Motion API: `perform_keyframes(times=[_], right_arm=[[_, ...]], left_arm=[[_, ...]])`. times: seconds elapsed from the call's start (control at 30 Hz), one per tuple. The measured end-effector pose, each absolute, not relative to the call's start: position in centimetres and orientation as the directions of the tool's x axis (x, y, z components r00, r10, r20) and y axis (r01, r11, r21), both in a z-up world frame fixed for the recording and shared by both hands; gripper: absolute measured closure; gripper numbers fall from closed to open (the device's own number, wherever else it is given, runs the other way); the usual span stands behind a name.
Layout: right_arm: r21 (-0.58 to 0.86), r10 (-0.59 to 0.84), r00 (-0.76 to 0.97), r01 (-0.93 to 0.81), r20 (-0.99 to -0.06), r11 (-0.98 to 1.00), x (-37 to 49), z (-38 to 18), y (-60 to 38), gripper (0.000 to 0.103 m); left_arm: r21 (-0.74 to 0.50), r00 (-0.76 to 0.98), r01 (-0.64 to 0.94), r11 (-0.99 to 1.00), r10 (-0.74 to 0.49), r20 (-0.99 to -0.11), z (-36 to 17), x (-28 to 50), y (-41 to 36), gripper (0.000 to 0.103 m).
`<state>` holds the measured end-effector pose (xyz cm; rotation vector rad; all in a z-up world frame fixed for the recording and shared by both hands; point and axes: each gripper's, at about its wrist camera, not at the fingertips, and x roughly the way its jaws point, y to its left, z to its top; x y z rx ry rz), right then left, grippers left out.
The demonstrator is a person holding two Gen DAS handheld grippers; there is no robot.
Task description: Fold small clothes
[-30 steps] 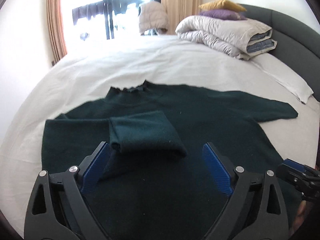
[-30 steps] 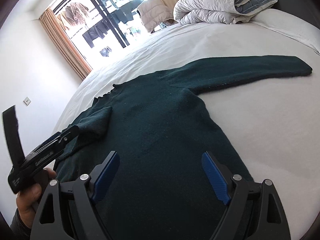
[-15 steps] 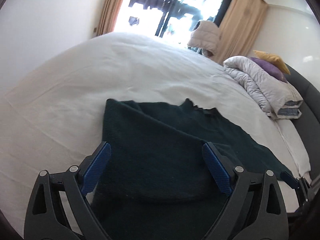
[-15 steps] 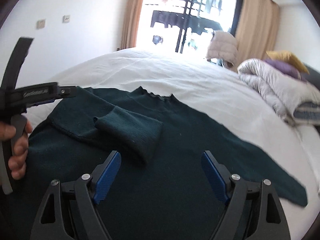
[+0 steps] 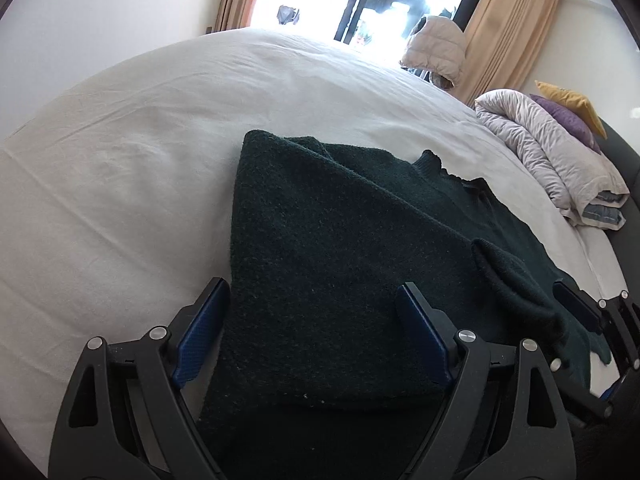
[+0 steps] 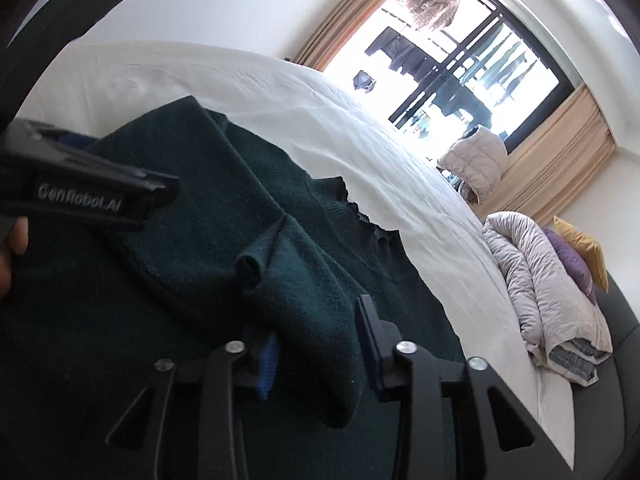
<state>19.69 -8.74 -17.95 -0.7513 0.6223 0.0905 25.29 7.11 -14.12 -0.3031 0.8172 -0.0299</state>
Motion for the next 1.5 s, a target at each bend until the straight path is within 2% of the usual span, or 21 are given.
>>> perform_keyframes(times=[0.03, 0.13, 0.3, 0.37, 0.43, 0.53, 0.6, 0.67, 0.7, 0.83, 0.9, 0.93, 0.97, 1.03, 1.1, 1.17, 1.23, 1.5], right_arm=[[-0.588, -0.135, 0.816, -0.279, -0.562, 0.759, 19.9, -17.6, -9.4, 0.089], [-0.450, -0.099, 0.811, -0.214, -0.576, 0.867, 21.0, -15.4, -12.4, 0.093], [0.026, 0.000, 0.761, 0.022, -0.649, 0.999, 23.2, -14.0, -23.1, 0.093], [0.179, 0.027, 0.725, 0.134, -0.688, 0.975, 23.5, -15.6, -27.7, 0.087], [0.273, 0.043, 0.687, 0.231, -0.726, 0.934, 23.0, -17.5, -30.8, 0.084], [0.433, 0.116, 0.716, 0.277, -0.688, 0.858, 21.1, -18.4, -33.4, 0.081], [0.457, 0.112, 0.720, 0.305, -0.684, 0.835, 20.5, -18.0, -33.8, 0.076], [0.450, 0.092, 0.724, 0.319, -0.684, 0.834, 20.0, -17.1, -33.1, 0.064], [0.446, 0.095, 0.736, 0.297, -0.671, 0.844, 20.0, -16.5, -32.5, 0.061], [0.388, 0.108, 0.777, 0.184, -0.620, 0.903, 20.6, -14.7, -30.1, 0.058], [0.406, 0.139, 0.777, 0.161, -0.615, 0.899, 21.5, -15.6, -30.3, 0.047], [0.408, 0.157, 0.747, 0.165, -0.646, 0.898, 22.6, -16.8, -30.4, 0.034], [0.411, 0.177, 0.702, 0.179, -0.690, 0.894, 23.3, -18.0, -31.0, 0.036], [0.393, 0.130, 0.712, 0.218, -0.690, 0.893, 22.6, -17.4, -32.7, 0.054], [0.420, 0.093, 0.743, 0.266, -0.663, 0.867, 20.9, -16.2, -35.5, 0.052], [0.481, 0.048, 0.791, 0.322, -0.610, 0.816, 18.1, -14.7, -40.0, 0.039], [0.543, 0.007, 0.827, 0.363, -0.563, 0.757, 15.0, -13.8, -44.9, 0.033], [0.773, -0.114, 0.841, 0.533, -0.529, 0.343, 3.5, -17.1, -63.1, 0.032]], left_arm=[[-0.269, 0.686, -0.091, 0.959, -0.135, -0.715, -14.0, 25.1, 7.0, 0.018], [-0.266, 0.686, -0.092, 0.959, -0.133, -0.715, -14.0, 25.3, 6.8, 0.018], [-0.257, 0.687, -0.095, 0.962, -0.123, -0.716, -14.1, 25.7, 6.3, 0.018], [-0.259, 0.689, -0.094, 0.961, -0.125, -0.713, -14.1, 25.8, 6.3, 0.018], [-0.265, 0.694, -0.093, 0.960, -0.128, -0.709, -14.1, 25.8, 6.4, 0.018], [-0.261, 0.697, -0.094, 0.961, -0.123, -0.707, -14.0, 25.8, 6.3, 0.018], [-0.255, 0.696, -0.095, 0.962, -0.119, -0.708, -14.1, 25.9, 6.2, 0.018], [-0.249, 0.695, -0.096, 0.964, -0.114, -0.709, -14.1, 26.1, 6.1, 0.018], [-0.246, 0.695, -0.096, 0.965, -0.112, -0.710, -14.1, 26.2, 6.1, 0.018], [-0.236, 0.696, -0.097, 0.967, -0.104, -0.711, -14.2, 26.3, 5.9, 0.018], [-0.231, 0.697, -0.098, 0.968, -0.099, -0.710, -14.3, 26.4, 5.9, 0.018], [-0.227, 0.696, -0.098, 0.969, -0.096, -0.711, -14.3, 26.5, 5.8, 0.017], [-0.223, 0.696, -0.098, 0.970, -0.093, -0.712, -14.4, 26.6, 5.8, 0.017], [-0.222, 0.696, -0.097, 0.970, -0.093, -0.712, -14.4, 26.7, 5.8, 0.017], [-0.222, 0.696, -0.097, 0.970, -0.093, -0.712, -14.5, 26.7, 5.8, 0.017], [-0.219, 0.696, -0.097, 0.971, -0.091, -0.712, -14.5, 26.7, 5.8, 0.017], [-0.222, 0.696, -0.097, 0.970, -0.093, -0.712, -14.5, 26.8, 5.8, 0.017], [-0.203, 0.694, -0.098, 0.974, -0.079, -0.716, -14.6, 27.1, 5.7, 0.017]])
